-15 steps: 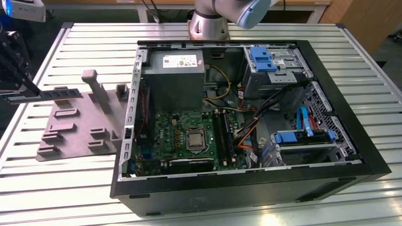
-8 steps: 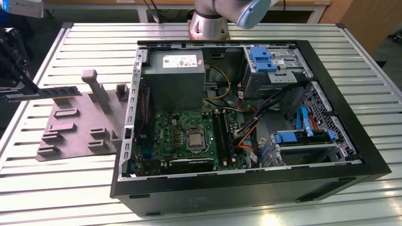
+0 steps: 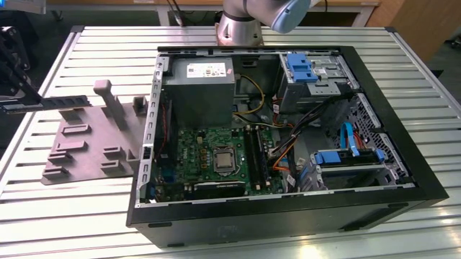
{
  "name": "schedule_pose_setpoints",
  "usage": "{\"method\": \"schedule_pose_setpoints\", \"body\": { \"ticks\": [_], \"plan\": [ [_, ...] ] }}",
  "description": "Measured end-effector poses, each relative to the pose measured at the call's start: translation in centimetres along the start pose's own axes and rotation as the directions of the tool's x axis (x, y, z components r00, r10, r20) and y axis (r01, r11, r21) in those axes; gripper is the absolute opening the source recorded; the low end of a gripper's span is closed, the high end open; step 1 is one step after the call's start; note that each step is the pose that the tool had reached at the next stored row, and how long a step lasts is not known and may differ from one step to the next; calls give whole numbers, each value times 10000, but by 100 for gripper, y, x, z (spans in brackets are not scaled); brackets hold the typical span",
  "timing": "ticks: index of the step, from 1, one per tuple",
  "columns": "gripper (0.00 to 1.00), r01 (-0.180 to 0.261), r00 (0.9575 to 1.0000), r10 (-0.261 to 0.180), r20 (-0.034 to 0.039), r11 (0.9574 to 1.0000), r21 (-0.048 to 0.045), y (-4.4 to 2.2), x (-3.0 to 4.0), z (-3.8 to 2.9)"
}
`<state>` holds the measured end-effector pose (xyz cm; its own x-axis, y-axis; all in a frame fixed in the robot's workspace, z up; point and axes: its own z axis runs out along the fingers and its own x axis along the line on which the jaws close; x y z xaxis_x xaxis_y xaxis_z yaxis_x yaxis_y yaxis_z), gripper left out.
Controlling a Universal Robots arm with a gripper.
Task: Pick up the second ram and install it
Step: 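Pick up the second ram and move it above second insertion slot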
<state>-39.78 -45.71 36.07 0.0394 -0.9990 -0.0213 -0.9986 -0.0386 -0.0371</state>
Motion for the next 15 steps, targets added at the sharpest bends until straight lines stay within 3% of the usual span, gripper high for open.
{"method": "schedule_pose_setpoints", "body": {
  "ticks": [15],
  "plan": [
    [12,1,10000,-1,-2,10000,38,-6,-11,-144]
  ]
}}
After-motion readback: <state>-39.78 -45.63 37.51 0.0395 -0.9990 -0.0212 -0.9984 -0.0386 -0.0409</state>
